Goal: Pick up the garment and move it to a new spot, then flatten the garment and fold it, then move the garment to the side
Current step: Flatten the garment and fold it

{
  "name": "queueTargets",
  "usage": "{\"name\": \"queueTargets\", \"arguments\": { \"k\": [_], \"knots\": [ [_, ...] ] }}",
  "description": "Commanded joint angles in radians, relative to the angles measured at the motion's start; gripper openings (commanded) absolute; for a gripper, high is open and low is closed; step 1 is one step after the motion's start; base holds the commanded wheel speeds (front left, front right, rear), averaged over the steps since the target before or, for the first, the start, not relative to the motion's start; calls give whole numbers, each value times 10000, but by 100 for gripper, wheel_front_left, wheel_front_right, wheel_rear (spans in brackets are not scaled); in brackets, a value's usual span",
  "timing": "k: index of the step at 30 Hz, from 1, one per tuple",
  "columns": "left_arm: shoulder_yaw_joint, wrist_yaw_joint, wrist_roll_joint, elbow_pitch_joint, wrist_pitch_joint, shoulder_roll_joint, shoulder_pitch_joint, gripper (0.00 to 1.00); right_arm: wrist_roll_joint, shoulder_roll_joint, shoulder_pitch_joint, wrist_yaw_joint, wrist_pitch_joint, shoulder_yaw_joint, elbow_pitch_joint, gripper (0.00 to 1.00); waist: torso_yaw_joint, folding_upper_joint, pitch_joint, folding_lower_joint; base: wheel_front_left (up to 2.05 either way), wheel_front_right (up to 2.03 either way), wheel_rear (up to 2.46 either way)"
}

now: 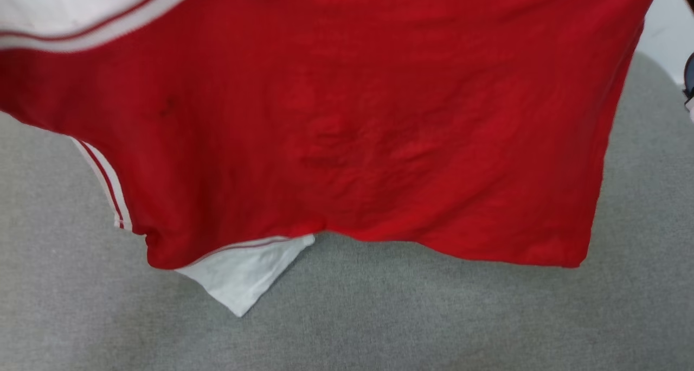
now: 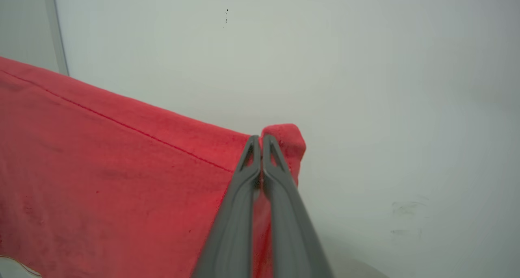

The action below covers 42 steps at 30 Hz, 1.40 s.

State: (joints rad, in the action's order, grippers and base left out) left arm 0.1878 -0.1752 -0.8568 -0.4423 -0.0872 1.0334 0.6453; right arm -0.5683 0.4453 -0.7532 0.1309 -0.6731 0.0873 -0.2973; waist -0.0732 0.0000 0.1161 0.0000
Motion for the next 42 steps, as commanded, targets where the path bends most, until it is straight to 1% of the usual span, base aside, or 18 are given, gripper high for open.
{"name": "queueTargets", "arguments": {
  "k": [1,5,9,13,16,17,19,20,22,23,26,29,31,34,37,42],
  "knots": [
    [-56,106,-94,181,99,8,491,0,203,-114,-289,-4,90,-51,-57,0,-36,0,651,0,0,0,0],
    [-54,474,-189,733,341,-52,1921,0,641,-233,-1012,-5,216,-62,36,0,3,0,1591,0,0,0,0],
    [322,1071,60,1618,713,-188,3852,0,1303,-232,-2196,-5,379,-40,429,0,75,0,2707,0,0,0,0],
    [879,1725,649,2987,954,-598,6194,0,2031,-377,-3707,-5,938,8,1395,0,81,0,3707,0,0,0,0],
    [1320,2157,1248,4238,985,-1065,7993,0,2628,-409,-4886,-7,1572,197,2371,0,50,0,4282,0,0,0,0],
    [1480,2277,1497,4703,928,-1205,8536,0,2823,-503,-5233,-8,1824,247,2792,0,19,0,4406,0,0,0,0],
    [1713,2471,1892,5550,769,-1477,9535,0,2938,-936,-5910,-8,2239,136,3631,0,-64,0,4627,0,0,0,0],
    [1713,2471,1892,5550,769,-1477,9535,0,2938,-936,-5910,-8,2239,136,3631,0,-64,0,4627,0,0,0,0],
    [1900,2619,2220,6307,575,-1774,10491,0,3204,-1135,-6740,-8,2596,6,4259,0,-17,0,4921,0,0,0,0],
    [2166,2773,2621,7448,-21,-2243,11623,0,3957,-1152,-7502,-8,3359,306,5119,0,47,0,5186,0,0,0,0],
    [2471,2871,2998,8424,-668,-2601,12435,0,4554,-1205,-8290,-8,4095,379,5911,0,177,0,5480,0,0,0,0],
    [2674,2945,3013,9298,-1283,-3127,12700,0,4785,-1322,-8559,-10,4652,208,6666,0,452,0,5739,0,0,0,0],
    [2840,2976,2987,9721,-1513,-3417,12466,0,4713,-1509,-8484,-8,4984,81,7116,0,636,0,5843,0,0,0,0],
    [3179,3018,3071,9998,-1724,-3728,11881,0,4782,-1534,-8128,-8,5446,52,7747,0,871,0,5965,0,0,0,0],
    [3080,3034,2859,9866,-1786,-4102,10842,0,4693,-1653,-7482,-7,5978,26,8276,0,1084,0,5886,0,0,0,0],
    [2377,3045,2564,9003,-1797,-4759,7981,0,4222,-1689,-5915,-7,6745,326,8904,0,1314,0,5377,0,0,0,0]
  ]
}}
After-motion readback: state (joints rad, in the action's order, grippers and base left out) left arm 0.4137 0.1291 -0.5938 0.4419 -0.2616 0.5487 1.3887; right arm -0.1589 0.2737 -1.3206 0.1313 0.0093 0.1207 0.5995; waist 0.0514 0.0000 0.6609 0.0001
